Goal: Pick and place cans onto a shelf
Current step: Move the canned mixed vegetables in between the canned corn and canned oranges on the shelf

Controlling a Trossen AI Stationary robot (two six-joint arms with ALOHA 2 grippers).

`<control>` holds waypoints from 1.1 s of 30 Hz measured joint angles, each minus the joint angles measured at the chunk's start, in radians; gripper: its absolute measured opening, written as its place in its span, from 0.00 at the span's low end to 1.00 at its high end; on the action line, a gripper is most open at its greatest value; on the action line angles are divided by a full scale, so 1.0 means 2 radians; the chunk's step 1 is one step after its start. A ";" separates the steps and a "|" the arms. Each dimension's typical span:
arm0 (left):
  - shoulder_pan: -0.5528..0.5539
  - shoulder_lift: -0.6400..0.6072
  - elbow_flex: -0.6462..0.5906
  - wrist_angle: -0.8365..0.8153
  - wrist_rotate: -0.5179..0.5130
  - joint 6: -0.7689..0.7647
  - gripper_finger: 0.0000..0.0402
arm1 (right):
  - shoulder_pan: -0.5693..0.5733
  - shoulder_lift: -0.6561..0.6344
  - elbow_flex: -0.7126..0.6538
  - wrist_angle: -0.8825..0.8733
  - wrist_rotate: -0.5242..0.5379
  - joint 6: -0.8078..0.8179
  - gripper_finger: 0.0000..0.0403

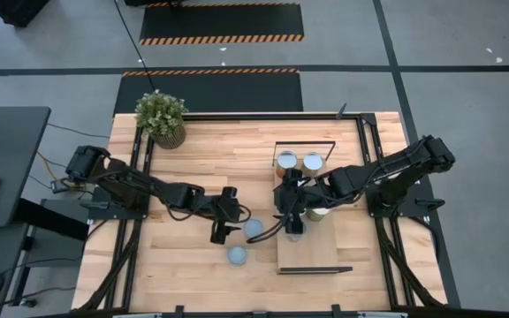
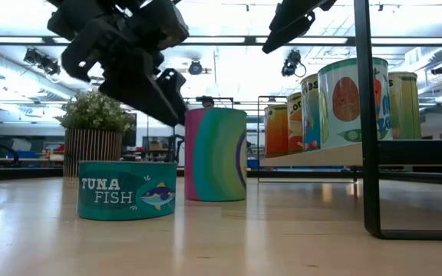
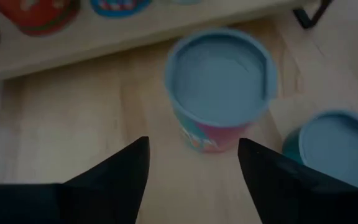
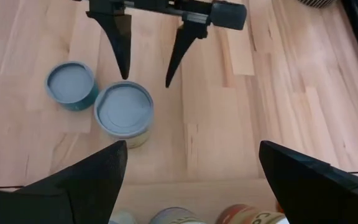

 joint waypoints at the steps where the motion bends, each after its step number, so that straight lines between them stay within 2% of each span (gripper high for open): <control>1: 0.000 0.001 -0.001 -0.003 0.002 0.001 0.61 | 0.000 0.001 0.000 0.000 -0.001 0.001 0.93; 6: -0.008 0.004 -0.001 -0.015 0.005 0.003 0.58 | 0.000 0.000 0.000 0.012 0.002 0.003 0.93; 12: -0.018 0.002 -0.001 -0.027 0.065 0.006 0.56 | -0.002 0.000 0.000 0.013 0.004 -0.003 0.93; 16: -0.023 0.002 -0.001 -0.038 0.071 -0.004 0.56 | -0.005 0.000 0.000 0.007 0.004 0.001 0.93; 22: -0.024 0.002 -0.001 -0.047 0.069 -0.037 0.56 | -0.005 -0.002 0.022 -0.084 0.015 0.051 0.93; 26: -0.024 0.002 -0.001 -0.048 0.036 -0.036 0.56 | -0.006 -0.003 0.047 -0.148 0.032 0.070 0.93; 33: -0.018 0.002 -0.001 -0.046 -0.039 0.005 0.56 | -0.014 -0.005 0.049 -0.188 0.049 0.070 0.93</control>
